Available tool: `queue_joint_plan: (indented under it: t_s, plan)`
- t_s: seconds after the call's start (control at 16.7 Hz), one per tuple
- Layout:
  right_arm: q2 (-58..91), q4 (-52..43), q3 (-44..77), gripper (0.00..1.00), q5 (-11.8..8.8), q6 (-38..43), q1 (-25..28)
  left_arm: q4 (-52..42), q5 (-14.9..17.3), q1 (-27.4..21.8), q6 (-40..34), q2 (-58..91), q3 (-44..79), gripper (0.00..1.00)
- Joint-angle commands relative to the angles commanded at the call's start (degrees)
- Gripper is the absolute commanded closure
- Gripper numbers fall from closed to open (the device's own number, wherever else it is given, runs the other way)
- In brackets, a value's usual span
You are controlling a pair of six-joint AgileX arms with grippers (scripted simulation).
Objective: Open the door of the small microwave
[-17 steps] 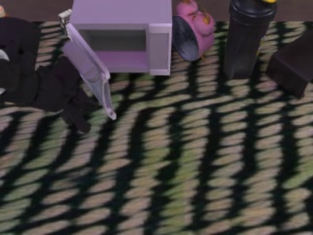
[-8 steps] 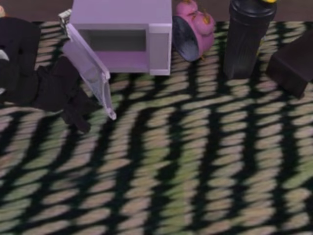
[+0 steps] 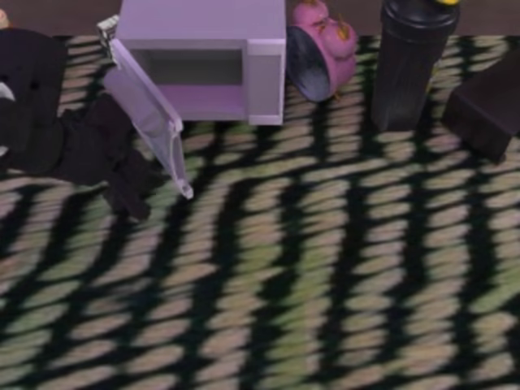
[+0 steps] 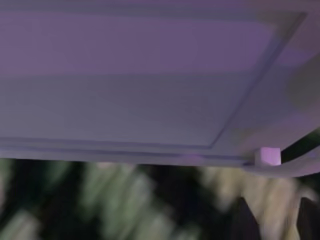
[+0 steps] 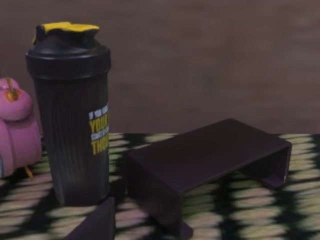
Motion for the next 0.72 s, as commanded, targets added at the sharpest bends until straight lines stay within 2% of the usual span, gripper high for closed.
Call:
queue_joint_plan:
  t_s: [0.36, 0.72]
  plan:
    - [0.0, 0.0, 0.0, 0.00, 0.0, 0.0, 0.0, 0.0, 0.0, 0.0, 0.0, 0.0, 0.0, 0.02]
    - [0.0, 0.0, 0.0, 0.00, 0.0, 0.0, 0.0, 0.0, 0.0, 0.0, 0.0, 0.0, 0.0, 0.00]
